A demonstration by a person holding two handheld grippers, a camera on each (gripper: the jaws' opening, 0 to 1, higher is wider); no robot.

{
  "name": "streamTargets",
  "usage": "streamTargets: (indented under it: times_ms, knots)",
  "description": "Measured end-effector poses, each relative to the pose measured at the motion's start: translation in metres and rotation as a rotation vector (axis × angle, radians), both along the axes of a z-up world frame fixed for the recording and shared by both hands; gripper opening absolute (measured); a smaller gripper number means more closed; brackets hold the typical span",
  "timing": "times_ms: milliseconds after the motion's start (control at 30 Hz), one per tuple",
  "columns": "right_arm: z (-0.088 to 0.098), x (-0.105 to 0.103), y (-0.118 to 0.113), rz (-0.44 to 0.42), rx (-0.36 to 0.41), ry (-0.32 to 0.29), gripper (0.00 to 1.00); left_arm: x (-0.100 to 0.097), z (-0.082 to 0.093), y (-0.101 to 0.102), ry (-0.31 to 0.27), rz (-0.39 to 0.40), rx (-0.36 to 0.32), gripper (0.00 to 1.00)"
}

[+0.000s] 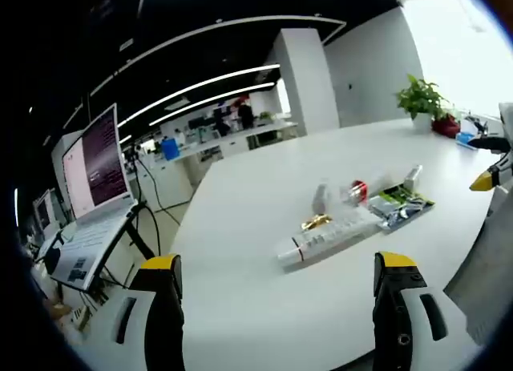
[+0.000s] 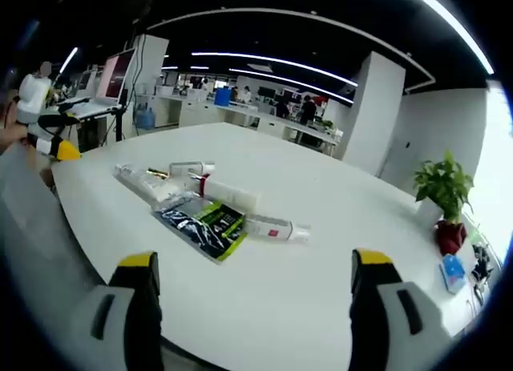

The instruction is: Arrange the skincare products in the storage area until every visible bottle or jar stands upright without overlapping.

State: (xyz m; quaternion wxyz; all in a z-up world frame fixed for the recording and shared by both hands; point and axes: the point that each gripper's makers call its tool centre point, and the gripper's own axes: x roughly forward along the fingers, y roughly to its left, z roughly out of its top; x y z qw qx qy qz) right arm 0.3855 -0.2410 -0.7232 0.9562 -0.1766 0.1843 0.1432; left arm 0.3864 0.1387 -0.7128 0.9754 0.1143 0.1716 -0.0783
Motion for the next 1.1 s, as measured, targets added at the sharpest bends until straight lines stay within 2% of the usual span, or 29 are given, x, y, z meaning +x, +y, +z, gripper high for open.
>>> streamTargets:
  times_ms: [1100]
  knots:
    - [-0.0042,-0.0006,-0.0011,0.000,-0.023,0.020,1.00,-0.0003,-0.0034,-0.0008,0.017,-0.008,0.012,0.97]
